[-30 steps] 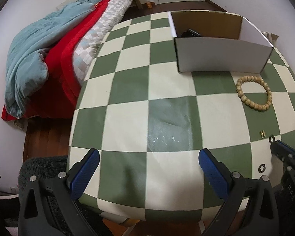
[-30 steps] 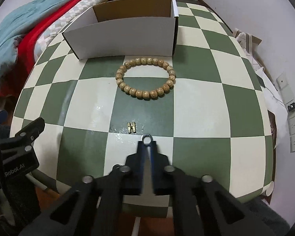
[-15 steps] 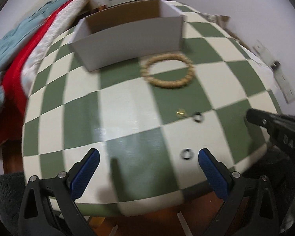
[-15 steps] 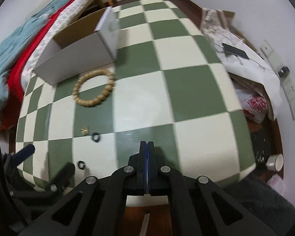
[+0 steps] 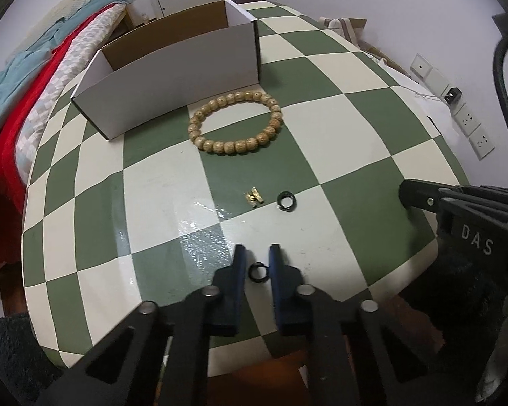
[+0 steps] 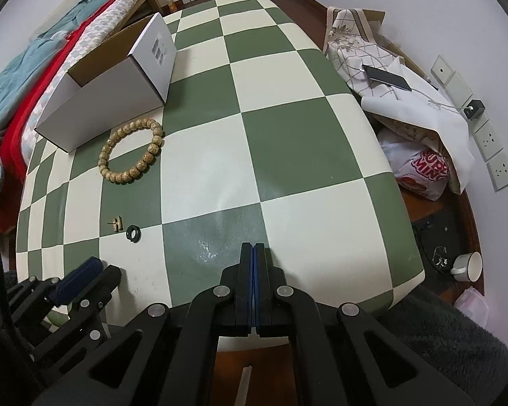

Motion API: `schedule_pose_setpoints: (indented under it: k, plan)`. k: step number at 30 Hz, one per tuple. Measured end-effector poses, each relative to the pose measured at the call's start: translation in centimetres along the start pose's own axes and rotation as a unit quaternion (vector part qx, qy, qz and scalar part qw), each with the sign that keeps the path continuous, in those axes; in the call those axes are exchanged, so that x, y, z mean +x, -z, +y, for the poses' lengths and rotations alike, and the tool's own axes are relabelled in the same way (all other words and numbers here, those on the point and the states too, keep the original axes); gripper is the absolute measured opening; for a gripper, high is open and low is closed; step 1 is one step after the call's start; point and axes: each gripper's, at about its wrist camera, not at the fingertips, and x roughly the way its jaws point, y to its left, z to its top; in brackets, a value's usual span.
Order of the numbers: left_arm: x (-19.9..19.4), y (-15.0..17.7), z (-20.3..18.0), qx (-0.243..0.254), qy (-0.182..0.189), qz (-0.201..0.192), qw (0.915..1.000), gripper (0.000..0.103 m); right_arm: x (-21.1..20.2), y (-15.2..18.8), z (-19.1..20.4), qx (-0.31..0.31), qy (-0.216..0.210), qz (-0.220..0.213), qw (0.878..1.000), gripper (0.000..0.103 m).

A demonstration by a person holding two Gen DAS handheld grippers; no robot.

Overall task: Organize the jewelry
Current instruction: 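Grasp a small black ring with the left gripper while the right grasps the other black ring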

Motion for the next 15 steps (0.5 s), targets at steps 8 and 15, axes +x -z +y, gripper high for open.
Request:
schedule_pose_setpoints:
  k: [8, 15]
  plan:
    - [-0.4, 0.2, 3.0, -0.028, -0.016, -0.004, 0.9995, 0.009, -0.5, -0.2, 0.6, 0.003, -0.022, -0.005, 1.0, 0.001]
    - [0.0, 0.1, 10.3, -0.107, -0.052, 0.001, 0.993, 0.009, -0.8, -0.5, 4.2, -0.036, -0.078, -0.016, 0.996, 0.026]
